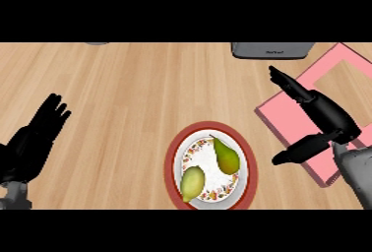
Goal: Pick the pear from the plate and place it in the cardboard box
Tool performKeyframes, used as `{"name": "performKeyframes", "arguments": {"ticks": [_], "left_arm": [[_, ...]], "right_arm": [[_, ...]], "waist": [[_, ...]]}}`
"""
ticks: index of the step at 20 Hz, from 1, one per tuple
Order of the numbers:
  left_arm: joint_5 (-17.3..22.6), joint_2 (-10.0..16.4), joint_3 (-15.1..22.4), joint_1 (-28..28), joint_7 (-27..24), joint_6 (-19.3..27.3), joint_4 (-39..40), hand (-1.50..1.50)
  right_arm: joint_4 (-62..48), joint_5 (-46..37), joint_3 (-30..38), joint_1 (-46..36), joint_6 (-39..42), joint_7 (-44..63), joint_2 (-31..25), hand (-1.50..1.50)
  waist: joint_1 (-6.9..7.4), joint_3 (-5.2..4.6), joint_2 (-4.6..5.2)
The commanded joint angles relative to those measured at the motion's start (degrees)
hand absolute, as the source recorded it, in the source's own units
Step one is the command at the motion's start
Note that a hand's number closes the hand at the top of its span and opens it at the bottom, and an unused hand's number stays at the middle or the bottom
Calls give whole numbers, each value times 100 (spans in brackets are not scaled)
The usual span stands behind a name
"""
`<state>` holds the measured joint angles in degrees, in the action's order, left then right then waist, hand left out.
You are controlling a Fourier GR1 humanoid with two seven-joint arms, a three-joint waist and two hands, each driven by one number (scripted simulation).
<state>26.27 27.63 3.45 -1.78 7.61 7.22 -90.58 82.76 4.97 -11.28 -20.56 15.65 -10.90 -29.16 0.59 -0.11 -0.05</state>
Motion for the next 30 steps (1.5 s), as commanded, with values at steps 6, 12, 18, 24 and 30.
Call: {"name": "performKeyframes", "arguments": {"ticks": [6,12,18,24,30], "left_arm": [[-81,-67,9,-151,194,107,-83,0],[-213,-212,-4,-36,142,133,-189,0],[-226,-246,-242,-411,359,-41,114,0],[-494,-541,-293,-33,-17,-274,206,0],[-453,-473,-661,-174,406,-519,71,0]], "right_arm": [[374,-1332,-1313,-1120,956,1996,-601,-150],[247,-1256,-1706,-1701,1699,3436,81,-150],[-124,-1274,-1558,-1478,2147,3697,493,-150],[-715,-1545,-1178,-1924,2693,3928,889,-150],[-102,-1936,-1027,-1387,3058,4040,1013,-150]], "waist": [[40,-1,3],[12,6,-2],[-55,11,10],[-19,10,13],[-52,11,3]]}}
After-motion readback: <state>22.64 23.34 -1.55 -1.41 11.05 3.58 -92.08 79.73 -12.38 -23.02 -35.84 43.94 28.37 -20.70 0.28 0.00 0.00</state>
